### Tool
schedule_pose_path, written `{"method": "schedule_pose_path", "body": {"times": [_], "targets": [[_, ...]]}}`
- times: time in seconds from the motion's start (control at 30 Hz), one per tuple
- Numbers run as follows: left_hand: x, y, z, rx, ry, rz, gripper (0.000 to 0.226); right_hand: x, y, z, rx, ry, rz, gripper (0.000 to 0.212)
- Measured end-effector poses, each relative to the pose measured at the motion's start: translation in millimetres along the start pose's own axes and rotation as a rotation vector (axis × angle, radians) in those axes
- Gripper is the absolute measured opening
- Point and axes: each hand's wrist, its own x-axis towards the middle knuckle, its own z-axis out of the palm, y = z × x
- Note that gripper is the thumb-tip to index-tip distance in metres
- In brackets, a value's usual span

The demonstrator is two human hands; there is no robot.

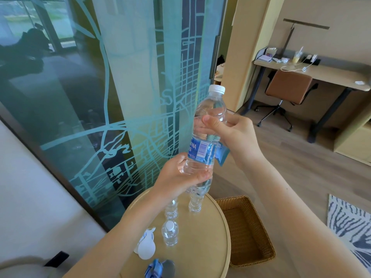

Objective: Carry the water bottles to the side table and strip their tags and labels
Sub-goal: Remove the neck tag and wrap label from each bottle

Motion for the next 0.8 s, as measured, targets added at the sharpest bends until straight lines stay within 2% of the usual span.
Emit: {"method": "schedule_pose_path", "body": {"times": [0.17, 0.2, 0.43, 0.6, 0.8], "targets": [[6.5, 12.6, -12.8, 0.066, -0.072, 0.018, 0.079, -0.6, -5.7, -4.1, 0.005, 0.026, -0.045, 0.017], [8.2, 15.5, -15.2, 0.035, -0.068, 0.033, 0.08, -0.5, -6.5, -4.9, -0.001, 0.033, -0.055, 0.018], [21.3, 32.7, -10.9, -0.06, -0.036, 0.121, 0.026, 0.7, -5.1, -10.3, -0.056, 0.042, -0.061, 0.025], [23.7, 33.2, -8.9, -0.064, 0.078, 0.18, 0.026, -2.0, -4.6, -12.6, -0.102, 0.062, -0.047, 0.039], [21.5, 38.5, -7.8, 0.072, 0.148, 0.257, 0.026, -3.0, -0.5, -12.3, -0.145, 0.107, -0.045, 0.05]]}}
